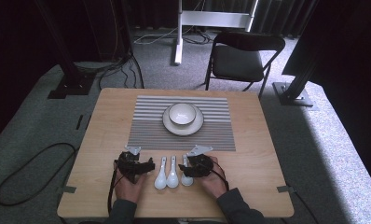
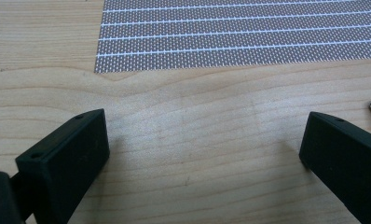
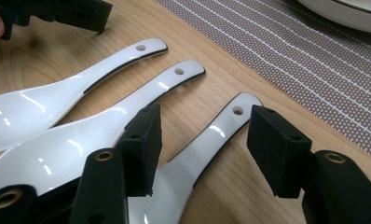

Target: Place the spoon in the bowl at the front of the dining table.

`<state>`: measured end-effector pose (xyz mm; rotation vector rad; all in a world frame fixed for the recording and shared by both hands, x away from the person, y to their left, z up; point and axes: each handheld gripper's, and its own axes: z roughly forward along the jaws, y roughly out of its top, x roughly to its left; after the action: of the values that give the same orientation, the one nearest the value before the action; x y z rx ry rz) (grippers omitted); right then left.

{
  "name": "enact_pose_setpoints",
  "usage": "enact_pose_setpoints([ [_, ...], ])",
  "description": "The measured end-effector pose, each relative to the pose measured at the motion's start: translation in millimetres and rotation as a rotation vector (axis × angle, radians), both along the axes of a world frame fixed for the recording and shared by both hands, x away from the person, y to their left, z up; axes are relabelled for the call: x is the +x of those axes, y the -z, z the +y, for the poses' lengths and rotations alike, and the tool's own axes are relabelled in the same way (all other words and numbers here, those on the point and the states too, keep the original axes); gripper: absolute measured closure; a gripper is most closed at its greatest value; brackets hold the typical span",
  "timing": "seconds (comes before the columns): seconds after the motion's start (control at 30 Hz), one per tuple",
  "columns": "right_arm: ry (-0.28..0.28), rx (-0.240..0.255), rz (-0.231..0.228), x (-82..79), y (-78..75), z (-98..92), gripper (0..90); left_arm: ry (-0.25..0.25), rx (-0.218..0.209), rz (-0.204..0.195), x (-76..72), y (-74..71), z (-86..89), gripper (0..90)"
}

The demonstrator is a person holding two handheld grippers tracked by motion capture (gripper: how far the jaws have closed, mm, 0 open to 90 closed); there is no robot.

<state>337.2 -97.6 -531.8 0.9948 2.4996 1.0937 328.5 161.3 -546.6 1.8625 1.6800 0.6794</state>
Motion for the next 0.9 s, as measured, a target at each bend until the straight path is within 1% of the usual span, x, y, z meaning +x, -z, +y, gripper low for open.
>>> enact_pose_setpoints([
  [0.17,0.003,-0.012,-0.004,0.8,1.6,4.2,46.5,0.0,0.0,0.0,0.0,0.0,0.0,1.7],
  [0.47,0.011,-0.061,-0.009,1.0,5.9,7.3,52.7,0.0,0.0,0.0,0.0,0.0,0.0,1.7],
  [0.67,0.02,-0.077,-0.008,1.3,5.2,6.3,61.2,0.0,0.0,-0.001,0.0,0.1,0.0,1.7],
  [0.9,0.059,-0.088,0.0,4.2,3.7,0.7,71.0,0.001,0.0,0.0,0.0,0.1,0.0,1.7],
])
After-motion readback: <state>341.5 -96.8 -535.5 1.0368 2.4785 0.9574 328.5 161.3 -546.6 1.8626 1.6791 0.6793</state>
